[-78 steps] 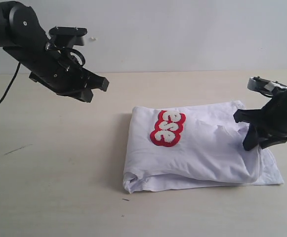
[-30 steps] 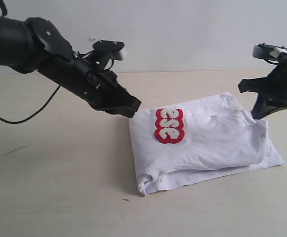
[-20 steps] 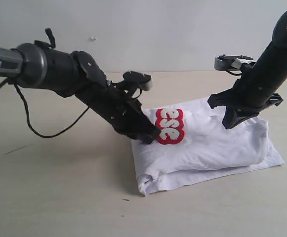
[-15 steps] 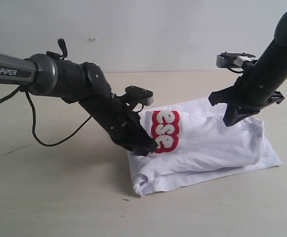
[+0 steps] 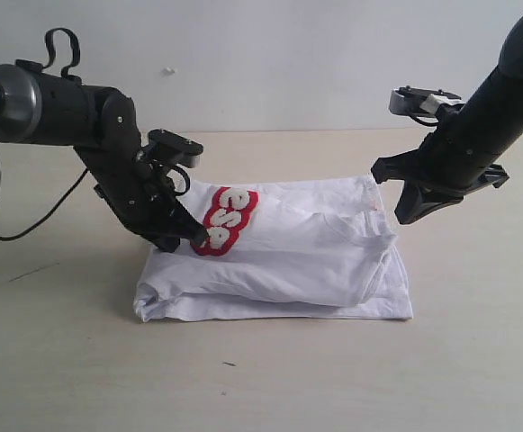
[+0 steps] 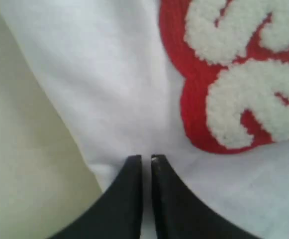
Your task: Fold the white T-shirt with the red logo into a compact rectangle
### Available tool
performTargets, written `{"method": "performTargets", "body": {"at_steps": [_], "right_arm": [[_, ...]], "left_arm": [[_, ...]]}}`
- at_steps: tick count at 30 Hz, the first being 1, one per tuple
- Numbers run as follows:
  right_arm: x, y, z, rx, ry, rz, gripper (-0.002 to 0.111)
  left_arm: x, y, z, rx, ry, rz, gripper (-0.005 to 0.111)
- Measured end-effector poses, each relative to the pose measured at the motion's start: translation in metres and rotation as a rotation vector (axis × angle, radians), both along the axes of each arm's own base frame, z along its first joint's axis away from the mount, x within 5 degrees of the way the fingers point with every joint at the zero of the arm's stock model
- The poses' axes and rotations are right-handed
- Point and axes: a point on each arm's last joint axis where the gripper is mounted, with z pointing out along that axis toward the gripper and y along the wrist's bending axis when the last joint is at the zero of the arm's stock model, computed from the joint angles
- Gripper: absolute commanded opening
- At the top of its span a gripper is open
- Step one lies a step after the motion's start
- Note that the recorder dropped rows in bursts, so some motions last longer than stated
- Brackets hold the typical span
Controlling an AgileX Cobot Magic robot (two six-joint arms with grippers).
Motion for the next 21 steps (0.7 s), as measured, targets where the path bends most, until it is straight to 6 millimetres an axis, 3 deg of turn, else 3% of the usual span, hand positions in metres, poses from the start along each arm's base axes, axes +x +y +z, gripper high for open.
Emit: {"method": "performTargets", "body": {"at_steps": [4, 10, 13, 17, 21], "right_arm": [[0.000, 0.002, 0.003, 0.003, -0.012, 0.001, 0.000], [-0.001, 0.005, 0.018, 0.038, -0.064, -0.015, 0.000], [-0.004, 0.023, 0.004, 0.025, -0.050, 0.041, 0.000], [-0.006, 0.046, -0.013, -0.029, -0.023, 0.113, 0.000], [-0.005, 0.039, -0.022, -0.115, 0.010, 0.081, 0.000]], "left_arm": [[-0.003, 0.001, 0.010, -0.016, -0.020, 0.007, 0.011], [-0.007, -0.005, 0.044, -0.173, -0.103, 0.066, 0.011], [-0.013, -0.010, 0.053, -0.243, -0.110, 0.048, 0.011], [-0.027, -0.022, 0.043, -0.249, -0.084, -0.017, 0.011], [-0.034, -0.026, 0.037, -0.242, -0.078, -0.040, 0.011]]}}
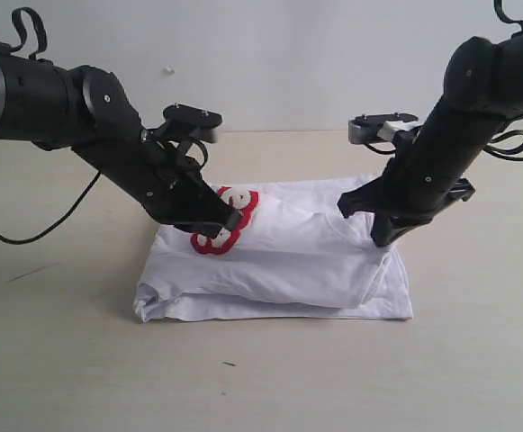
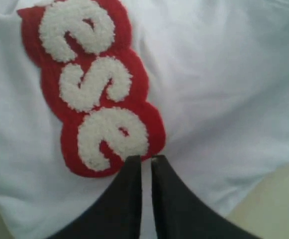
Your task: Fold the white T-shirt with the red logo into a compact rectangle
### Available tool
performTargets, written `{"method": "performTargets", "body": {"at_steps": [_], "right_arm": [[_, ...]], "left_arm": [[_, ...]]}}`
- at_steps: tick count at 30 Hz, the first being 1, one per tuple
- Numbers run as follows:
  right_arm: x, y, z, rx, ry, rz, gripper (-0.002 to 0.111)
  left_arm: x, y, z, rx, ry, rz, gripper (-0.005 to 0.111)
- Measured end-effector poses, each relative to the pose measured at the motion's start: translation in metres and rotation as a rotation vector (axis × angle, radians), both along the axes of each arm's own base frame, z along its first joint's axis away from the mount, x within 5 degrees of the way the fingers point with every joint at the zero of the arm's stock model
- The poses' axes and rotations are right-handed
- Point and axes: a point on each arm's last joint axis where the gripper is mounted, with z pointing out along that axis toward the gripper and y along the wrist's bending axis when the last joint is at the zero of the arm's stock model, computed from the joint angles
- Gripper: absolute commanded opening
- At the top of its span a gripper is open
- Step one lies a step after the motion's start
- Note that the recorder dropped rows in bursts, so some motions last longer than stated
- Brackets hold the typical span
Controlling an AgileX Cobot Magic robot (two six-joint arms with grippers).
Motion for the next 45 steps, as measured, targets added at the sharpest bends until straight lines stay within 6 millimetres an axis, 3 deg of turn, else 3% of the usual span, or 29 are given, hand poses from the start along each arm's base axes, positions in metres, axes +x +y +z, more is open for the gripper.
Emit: {"method": "performTargets", "body": {"at_steps": [5, 10, 13, 15, 17, 27, 30, 36, 41, 45], "right_arm": [[0.001, -0.005, -0.025, -0.061, 0.079, -0.032, 0.000], [0.004, -0.004, -0.005, -0.043, 0.008, -0.043, 0.000], [0.006, 0.001, 0.009, 0.019, -0.048, -0.047, 0.000], [0.005, 0.006, 0.003, 0.080, -0.039, -0.030, 0.000], [0.004, 0.007, -0.005, 0.088, -0.019, -0.025, 0.000], [0.002, 0.004, -0.022, 0.063, -0.058, -0.044, 0.000], [0.004, 0.003, -0.025, 0.055, -0.083, -0.053, 0.000], [0.006, 0.003, -0.050, 0.044, -0.044, -0.062, 0.000], [0.007, 0.003, -0.049, 0.047, -0.042, -0.061, 0.000], [0.008, 0.004, -0.036, 0.051, -0.066, -0.055, 0.000]], "left_arm": [[-0.004, 0.003, -0.007, 0.009, 0.005, 0.004, 0.011], [-0.003, 0.003, -0.008, 0.006, -0.019, 0.016, 0.011], [-0.001, 0.004, 0.014, -0.028, -0.106, 0.033, 0.011], [-0.001, 0.005, 0.032, -0.054, -0.165, 0.041, 0.011], [-0.003, 0.007, 0.037, -0.060, -0.183, 0.046, 0.011], [-0.019, 0.021, 0.002, -0.018, -0.169, 0.094, 0.010], [-0.020, 0.022, -0.001, -0.015, -0.171, 0.098, 0.010], [-0.020, 0.022, -0.002, -0.017, -0.170, 0.103, 0.010], [-0.019, 0.022, -0.001, -0.019, -0.181, 0.107, 0.010], [-0.019, 0.022, -0.001, -0.020, -0.181, 0.109, 0.010]]}}
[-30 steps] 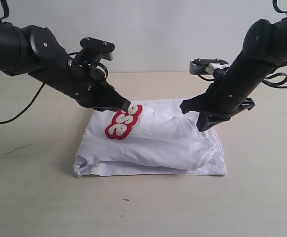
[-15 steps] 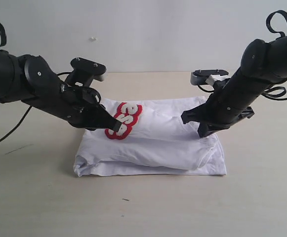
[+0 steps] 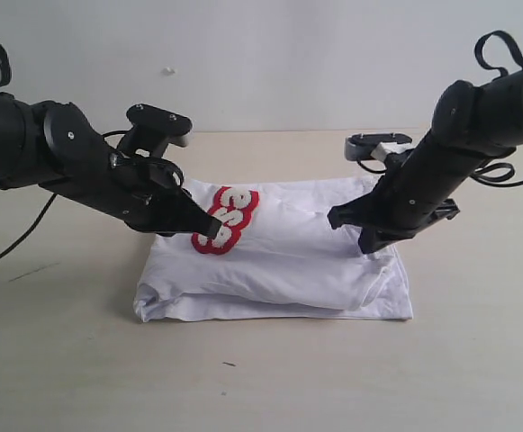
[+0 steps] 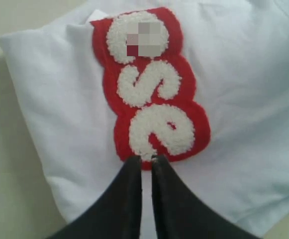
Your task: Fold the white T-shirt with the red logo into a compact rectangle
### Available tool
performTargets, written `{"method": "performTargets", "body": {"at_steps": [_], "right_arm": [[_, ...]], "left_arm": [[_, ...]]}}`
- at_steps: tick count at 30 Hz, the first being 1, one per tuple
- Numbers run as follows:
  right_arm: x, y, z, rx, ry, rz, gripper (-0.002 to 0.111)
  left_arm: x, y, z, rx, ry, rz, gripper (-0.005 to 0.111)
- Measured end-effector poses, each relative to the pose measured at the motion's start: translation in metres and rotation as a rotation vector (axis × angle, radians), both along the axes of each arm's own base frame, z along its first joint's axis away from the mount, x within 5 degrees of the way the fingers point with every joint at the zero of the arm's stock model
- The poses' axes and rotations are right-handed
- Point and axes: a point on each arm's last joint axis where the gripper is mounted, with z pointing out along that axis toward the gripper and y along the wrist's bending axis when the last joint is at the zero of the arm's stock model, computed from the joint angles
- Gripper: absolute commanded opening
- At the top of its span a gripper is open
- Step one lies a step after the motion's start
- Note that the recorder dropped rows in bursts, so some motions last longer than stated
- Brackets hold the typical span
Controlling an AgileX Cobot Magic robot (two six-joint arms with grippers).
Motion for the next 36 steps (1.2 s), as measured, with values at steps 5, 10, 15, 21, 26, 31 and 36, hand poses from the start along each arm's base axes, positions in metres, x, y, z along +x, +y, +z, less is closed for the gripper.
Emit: {"method": "performTargets", "body": {"at_steps": [5, 10, 15, 21, 26, 31, 36], "right_arm": [[0.000, 0.001, 0.033, 0.018, -0.085, -0.008, 0.000], [-0.002, 0.002, 0.036, 0.036, -0.067, -0.010, 0.000], [-0.009, 0.001, 0.028, 0.030, -0.036, -0.008, 0.000], [-0.010, 0.001, 0.026, 0.025, -0.038, -0.008, 0.000], [-0.009, 0.000, 0.027, 0.019, -0.053, 0.000, 0.000], [-0.009, 0.000, 0.045, 0.019, -0.122, -0.001, 0.000], [-0.012, -0.001, 0.069, 0.025, -0.192, -0.003, 0.000]], "left_arm": [[-0.007, -0.012, -0.006, 0.029, -0.005, -0.073, 0.010], [-0.019, -0.033, -0.030, 0.082, 0.027, -0.182, 0.007], [-0.021, -0.032, -0.057, 0.116, 0.103, -0.188, 0.000], [-0.019, -0.033, -0.057, 0.115, 0.115, -0.193, 0.000], [-0.016, -0.031, -0.044, 0.106, 0.097, -0.195, 0.000], [-0.011, -0.023, -0.008, 0.058, 0.012, -0.161, 0.000], [-0.008, -0.013, 0.019, 0.013, -0.054, -0.108, 0.000]]}}
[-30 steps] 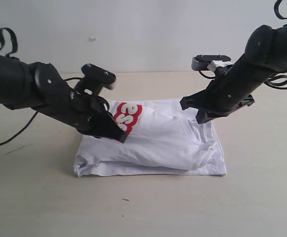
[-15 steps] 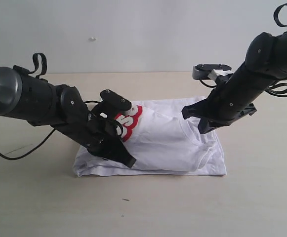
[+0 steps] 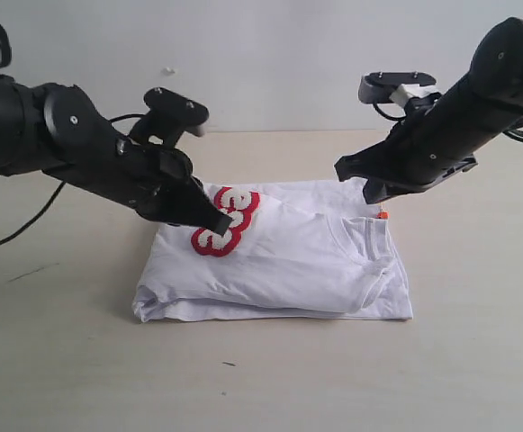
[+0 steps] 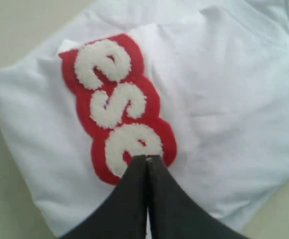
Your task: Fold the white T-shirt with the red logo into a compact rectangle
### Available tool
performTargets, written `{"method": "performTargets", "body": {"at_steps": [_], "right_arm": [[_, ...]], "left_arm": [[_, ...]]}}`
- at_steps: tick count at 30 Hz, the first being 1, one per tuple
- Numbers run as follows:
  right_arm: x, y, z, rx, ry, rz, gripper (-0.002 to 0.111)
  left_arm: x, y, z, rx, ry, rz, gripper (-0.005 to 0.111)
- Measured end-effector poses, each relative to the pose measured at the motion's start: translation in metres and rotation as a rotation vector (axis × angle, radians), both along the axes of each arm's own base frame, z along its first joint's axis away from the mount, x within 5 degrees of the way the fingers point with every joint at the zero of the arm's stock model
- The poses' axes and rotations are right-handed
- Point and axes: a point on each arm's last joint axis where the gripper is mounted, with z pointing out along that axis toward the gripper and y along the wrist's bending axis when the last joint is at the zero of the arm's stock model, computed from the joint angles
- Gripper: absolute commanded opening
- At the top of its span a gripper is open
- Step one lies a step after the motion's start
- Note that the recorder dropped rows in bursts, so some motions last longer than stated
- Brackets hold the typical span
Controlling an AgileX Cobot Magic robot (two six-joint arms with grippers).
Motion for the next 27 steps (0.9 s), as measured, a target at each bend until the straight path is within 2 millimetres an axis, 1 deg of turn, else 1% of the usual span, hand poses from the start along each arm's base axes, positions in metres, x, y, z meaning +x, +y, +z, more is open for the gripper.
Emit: {"method": "performTargets", "body": {"at_steps": [2, 4, 10, 13, 17, 19, 21, 24, 27], "right_arm": [[-0.002, 0.000, 0.009, 0.008, -0.023, -0.002, 0.000], [-0.004, 0.000, 0.013, 0.014, -0.037, -0.008, 0.000], [-0.010, 0.004, 0.004, 0.005, -0.047, 0.000, 0.000], [-0.009, 0.004, 0.004, 0.003, -0.063, -0.003, 0.000], [-0.009, 0.004, 0.006, 0.002, -0.073, 0.000, 0.000], [-0.010, 0.004, 0.012, 0.003, -0.089, 0.002, 0.000], [-0.013, 0.004, 0.024, 0.004, -0.124, 0.006, 0.000], [-0.020, 0.002, 0.045, 0.009, -0.206, -0.005, 0.000], [-0.033, -0.002, 0.060, 0.008, -0.287, -0.030, 0.000]], "left_arm": [[0.000, 0.003, 0.008, -0.015, -0.012, 0.016, 0.000], [0.001, 0.005, 0.015, -0.030, -0.038, 0.028, 0.000], [-0.009, 0.018, 0.031, -0.081, -0.170, 0.104, 0.000], [-0.014, 0.026, 0.039, -0.103, -0.235, 0.139, 0.000], [-0.018, 0.031, 0.038, -0.107, -0.258, 0.159, 0.000], [-0.021, 0.034, 0.036, -0.105, -0.259, 0.166, 0.000], [-0.025, 0.036, 0.041, -0.119, -0.273, 0.176, 0.000], [-0.031, 0.043, 0.058, -0.166, -0.332, 0.214, 0.000], [-0.039, 0.050, 0.073, -0.215, -0.384, 0.254, 0.000]]}}
